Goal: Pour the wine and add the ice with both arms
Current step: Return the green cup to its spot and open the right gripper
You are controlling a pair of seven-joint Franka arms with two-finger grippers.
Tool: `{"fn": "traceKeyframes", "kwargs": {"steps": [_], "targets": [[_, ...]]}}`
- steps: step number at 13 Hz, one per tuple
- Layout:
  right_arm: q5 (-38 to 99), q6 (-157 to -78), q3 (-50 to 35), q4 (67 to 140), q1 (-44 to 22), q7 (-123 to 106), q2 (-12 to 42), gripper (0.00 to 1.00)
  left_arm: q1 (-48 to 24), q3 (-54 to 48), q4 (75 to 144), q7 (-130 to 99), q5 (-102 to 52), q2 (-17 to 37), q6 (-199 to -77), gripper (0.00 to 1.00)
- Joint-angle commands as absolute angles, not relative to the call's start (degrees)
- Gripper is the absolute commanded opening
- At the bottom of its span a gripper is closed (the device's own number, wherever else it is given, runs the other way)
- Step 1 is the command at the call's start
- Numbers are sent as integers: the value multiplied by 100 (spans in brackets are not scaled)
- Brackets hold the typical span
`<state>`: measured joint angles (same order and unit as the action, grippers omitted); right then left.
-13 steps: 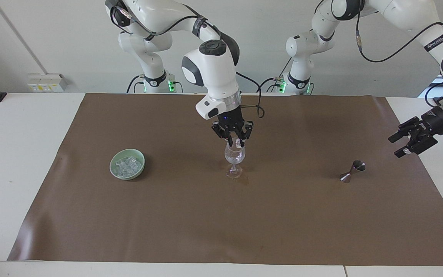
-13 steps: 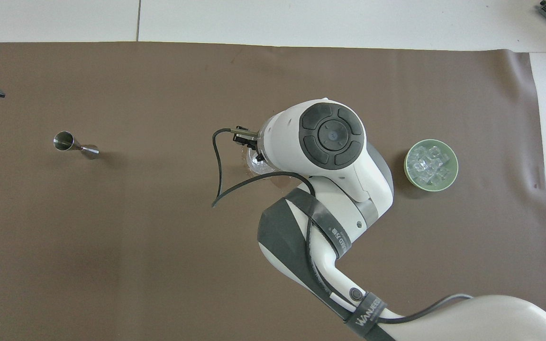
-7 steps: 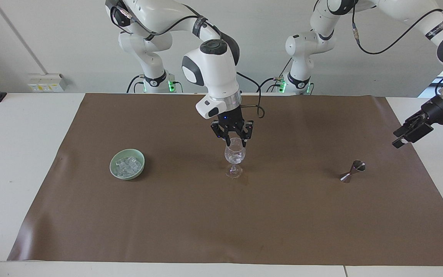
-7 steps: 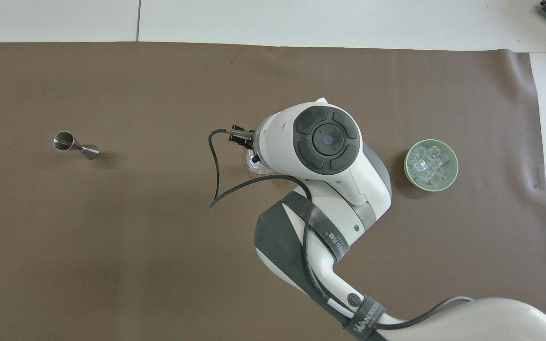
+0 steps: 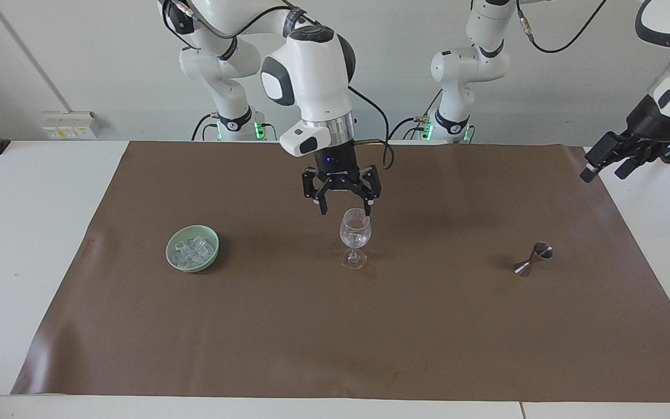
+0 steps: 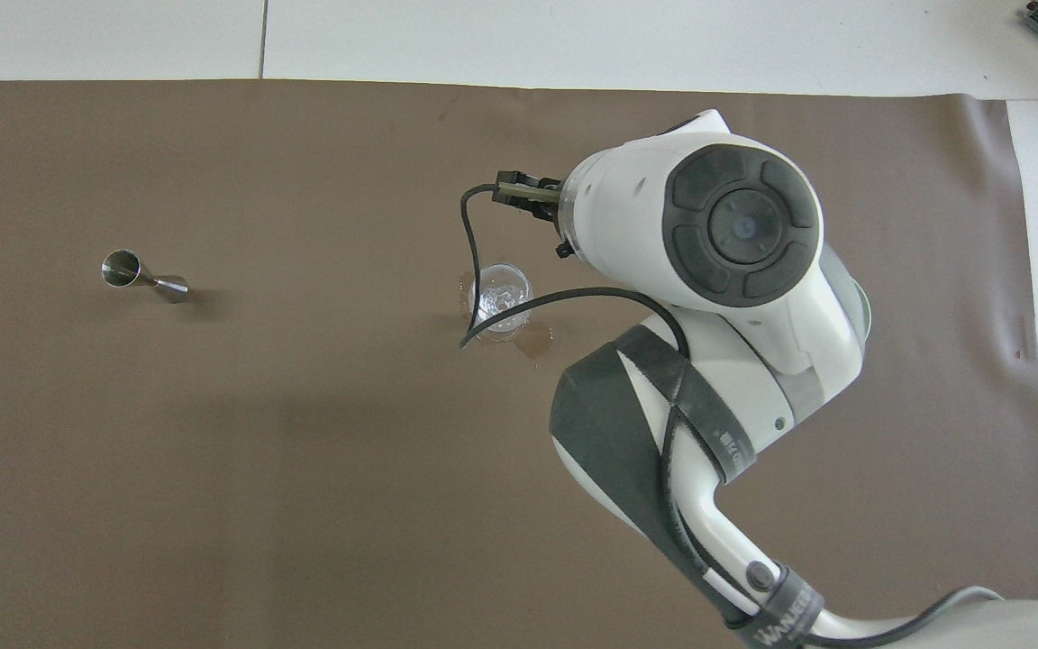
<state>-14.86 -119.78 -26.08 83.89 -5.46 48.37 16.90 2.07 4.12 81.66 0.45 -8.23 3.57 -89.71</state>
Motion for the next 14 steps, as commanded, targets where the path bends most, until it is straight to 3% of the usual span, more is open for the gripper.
{"fn": "traceKeyframes", "kwargs": {"steps": [1,9,14], "targets": [[-1468,-11463,-2094,8420,-501,4107,1337,100,-96,484,8165,290,-510,115,-8597,100],[-335,-10031,-477,8472,-501,2244,335,100,-123,-9,8200,290,-220,-78,-7620,100],[-177,-9387,324,8612,-501,1268,97,100,-97,-18,8419,255,-149,-324,-7435,100]]}}
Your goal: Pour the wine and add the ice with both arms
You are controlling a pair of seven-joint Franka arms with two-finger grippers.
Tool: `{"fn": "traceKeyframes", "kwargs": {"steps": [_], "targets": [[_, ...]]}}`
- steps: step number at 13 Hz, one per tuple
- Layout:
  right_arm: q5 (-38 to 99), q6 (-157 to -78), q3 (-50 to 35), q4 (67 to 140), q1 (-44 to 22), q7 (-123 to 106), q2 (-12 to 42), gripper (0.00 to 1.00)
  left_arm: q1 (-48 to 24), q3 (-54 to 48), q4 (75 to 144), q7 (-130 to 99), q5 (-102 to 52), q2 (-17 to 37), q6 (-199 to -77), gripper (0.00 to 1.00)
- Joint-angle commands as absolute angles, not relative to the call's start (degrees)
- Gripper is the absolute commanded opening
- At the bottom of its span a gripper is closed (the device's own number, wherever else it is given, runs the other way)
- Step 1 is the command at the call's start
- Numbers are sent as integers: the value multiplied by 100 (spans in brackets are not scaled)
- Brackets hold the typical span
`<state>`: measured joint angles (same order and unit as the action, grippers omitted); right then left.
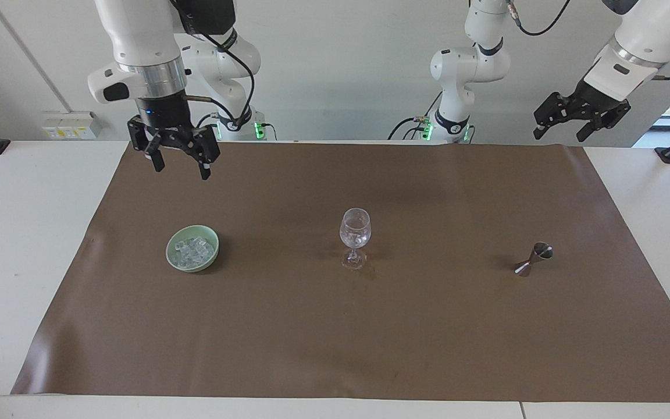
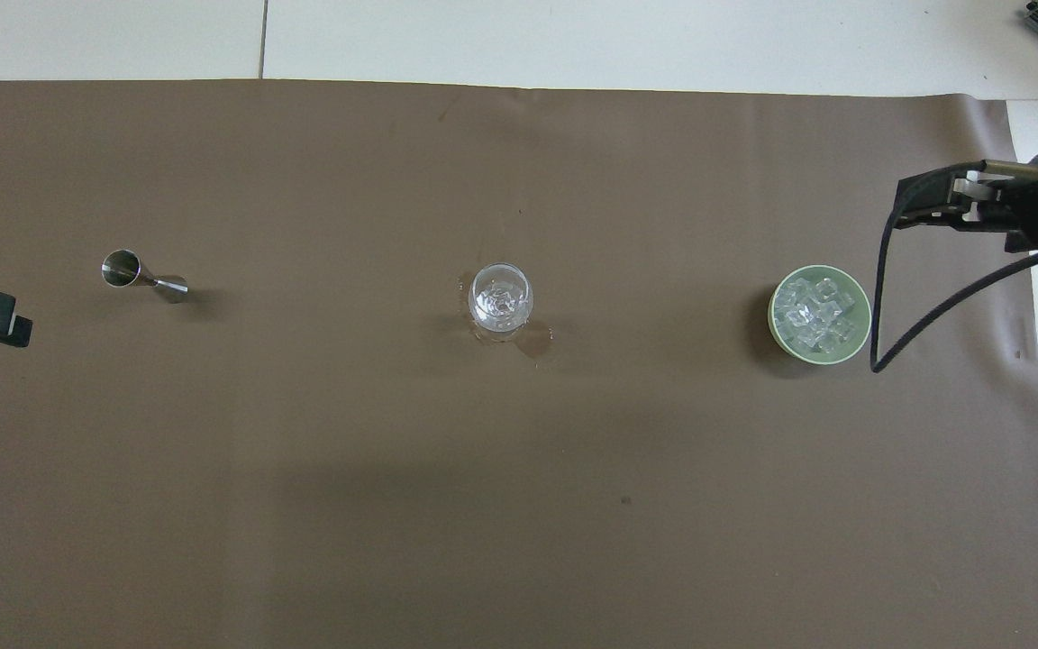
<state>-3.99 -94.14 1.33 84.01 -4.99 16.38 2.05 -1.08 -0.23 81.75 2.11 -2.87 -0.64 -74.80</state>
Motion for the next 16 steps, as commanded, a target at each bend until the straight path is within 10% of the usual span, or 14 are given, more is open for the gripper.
{"fn": "traceKeyframes", "kwargs": {"steps": [1,16], "targets": [[-89,-9448,447,8761,-501,1213,18,100,-36,-26,8455,255,-149,-386,-7514,100],[70,-8763,853,8772,-562,519,9,100,642,-439,8473,-79,-220,-334,-7849,100]]}}
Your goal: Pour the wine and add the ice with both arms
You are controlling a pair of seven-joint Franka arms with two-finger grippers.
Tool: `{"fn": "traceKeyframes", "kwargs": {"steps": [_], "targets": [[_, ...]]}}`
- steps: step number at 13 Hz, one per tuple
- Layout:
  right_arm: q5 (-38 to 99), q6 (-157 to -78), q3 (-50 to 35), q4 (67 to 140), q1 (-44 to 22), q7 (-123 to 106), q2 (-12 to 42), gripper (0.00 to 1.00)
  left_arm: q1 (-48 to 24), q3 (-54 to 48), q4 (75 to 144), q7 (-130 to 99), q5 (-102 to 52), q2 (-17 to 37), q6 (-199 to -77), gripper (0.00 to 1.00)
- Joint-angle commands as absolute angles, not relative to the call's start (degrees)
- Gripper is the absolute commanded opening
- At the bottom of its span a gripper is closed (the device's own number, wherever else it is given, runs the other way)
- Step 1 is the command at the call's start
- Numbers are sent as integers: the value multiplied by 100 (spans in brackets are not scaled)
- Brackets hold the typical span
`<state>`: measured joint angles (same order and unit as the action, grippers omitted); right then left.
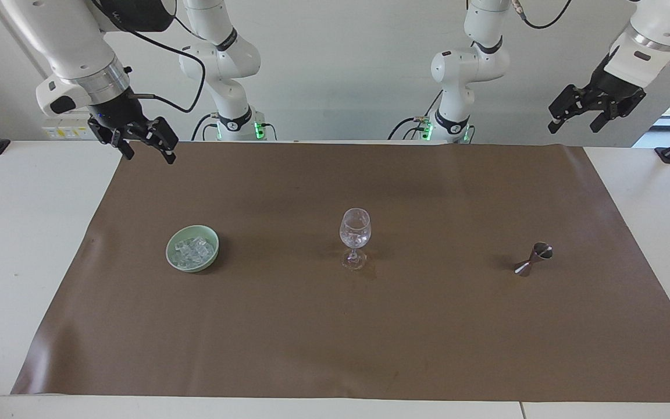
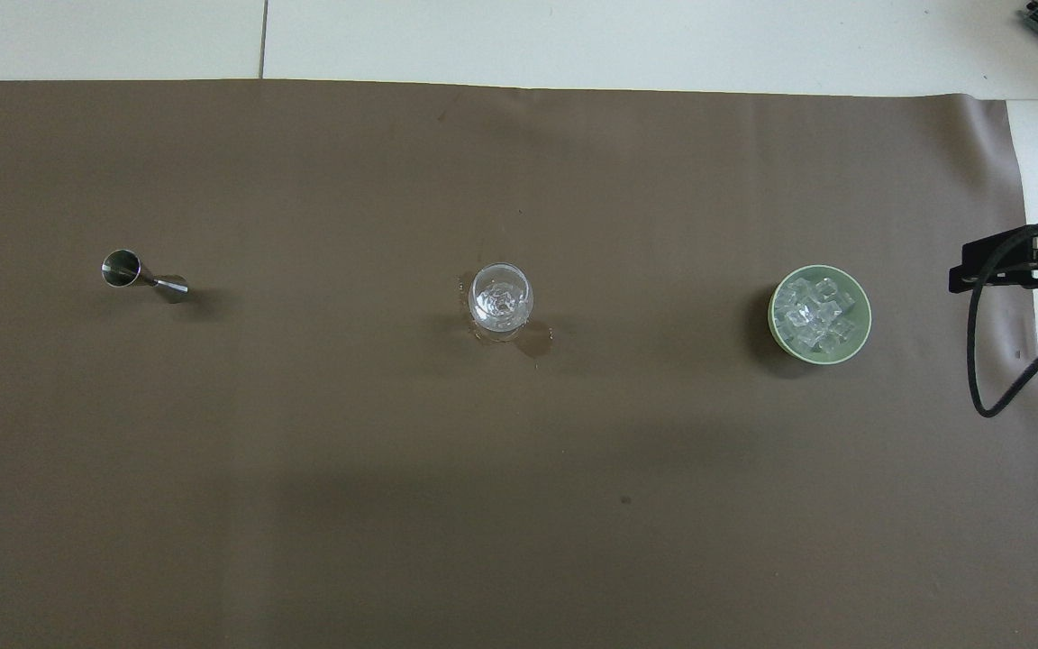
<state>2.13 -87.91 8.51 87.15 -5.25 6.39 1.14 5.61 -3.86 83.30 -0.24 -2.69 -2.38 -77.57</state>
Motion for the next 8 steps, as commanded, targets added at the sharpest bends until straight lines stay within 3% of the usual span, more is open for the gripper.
{"fn": "traceKeyframes", "kwargs": {"steps": [1,8], "targets": [[62,-8763,844,8771,-563,519,9,100,642,-439,8473,-79,-211,-334,-7857,100],[-17,-8780,826,8798,-571,369,-17,100,642,-431,8490,-105,-202,-343,-7849,100]]}}
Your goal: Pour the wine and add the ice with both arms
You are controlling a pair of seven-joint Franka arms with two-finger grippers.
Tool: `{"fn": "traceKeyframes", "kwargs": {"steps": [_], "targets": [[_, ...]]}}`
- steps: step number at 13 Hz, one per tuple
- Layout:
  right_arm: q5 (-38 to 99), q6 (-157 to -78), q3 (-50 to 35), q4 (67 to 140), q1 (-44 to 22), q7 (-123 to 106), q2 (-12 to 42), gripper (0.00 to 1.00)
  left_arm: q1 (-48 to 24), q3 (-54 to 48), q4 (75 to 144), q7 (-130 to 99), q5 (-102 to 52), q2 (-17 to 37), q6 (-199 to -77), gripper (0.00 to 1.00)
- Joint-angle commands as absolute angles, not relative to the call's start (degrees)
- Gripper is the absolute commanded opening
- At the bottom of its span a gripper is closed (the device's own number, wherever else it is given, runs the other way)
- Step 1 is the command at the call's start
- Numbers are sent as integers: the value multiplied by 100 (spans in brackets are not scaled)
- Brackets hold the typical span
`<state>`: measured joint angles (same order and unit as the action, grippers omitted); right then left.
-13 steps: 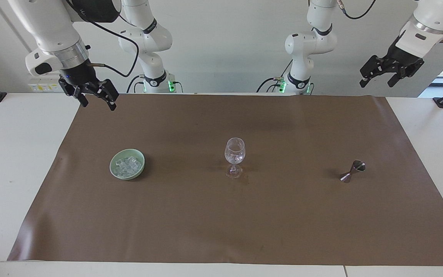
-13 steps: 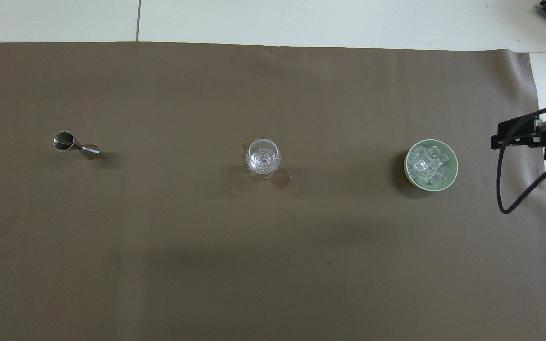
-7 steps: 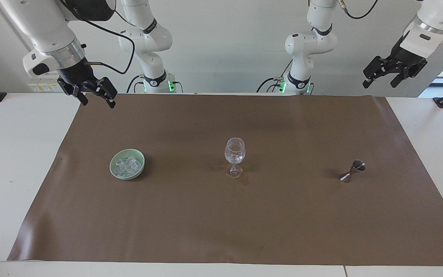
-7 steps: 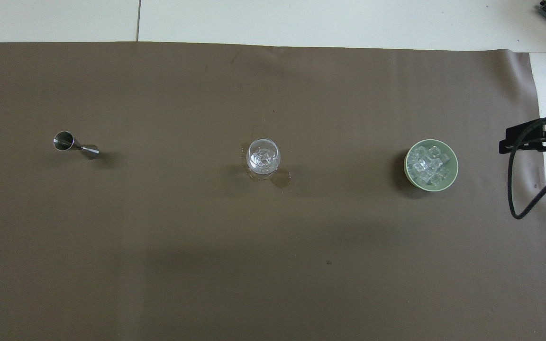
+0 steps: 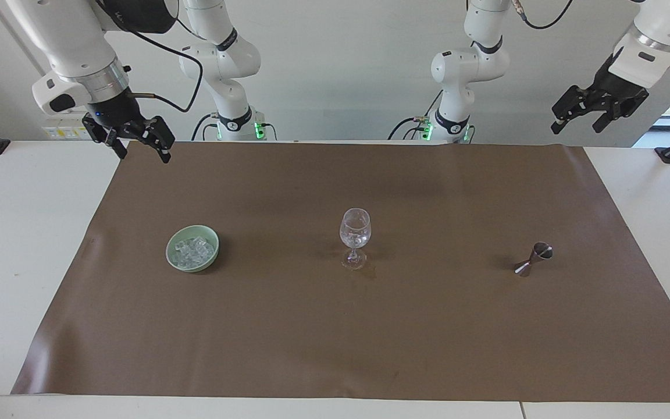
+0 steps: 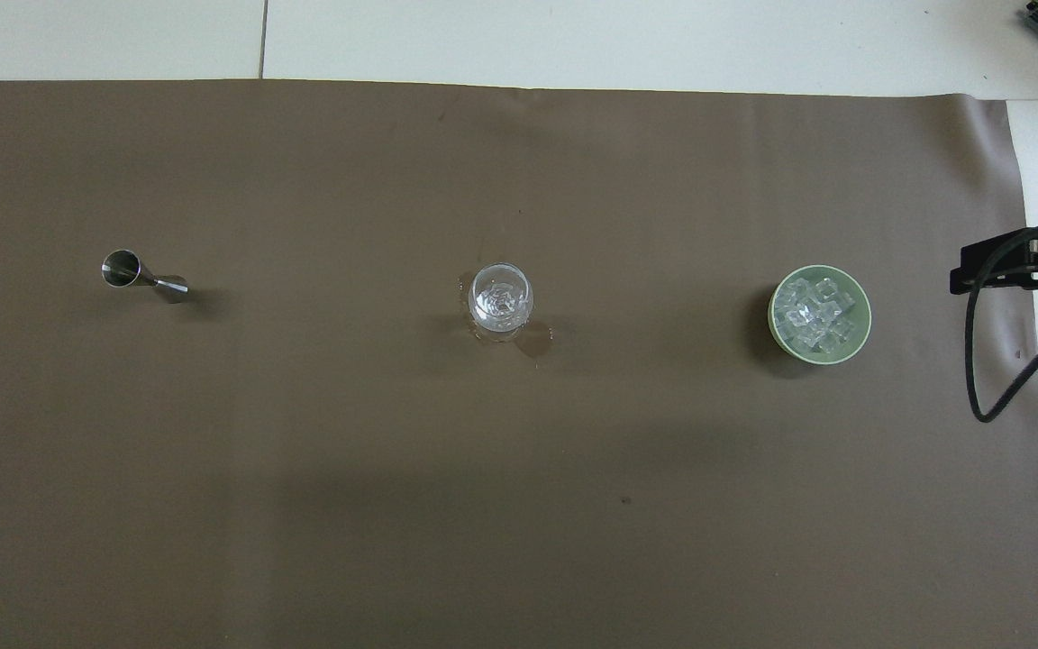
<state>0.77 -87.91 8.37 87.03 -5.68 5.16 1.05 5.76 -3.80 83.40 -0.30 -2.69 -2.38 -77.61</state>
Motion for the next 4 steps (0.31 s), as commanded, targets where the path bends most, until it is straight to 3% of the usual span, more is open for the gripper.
{"fn": "traceKeyframes", "kwargs": {"steps": [1,4], "targets": [[0,-8789,826,8798,-571,369,-18,100,642,-431,8490,-97,-202,-343,-7840,100],[79,-8763,835,8798,-563,404,-18,100,642,-422,8499,-88,-202,-351,-7787,100]]}}
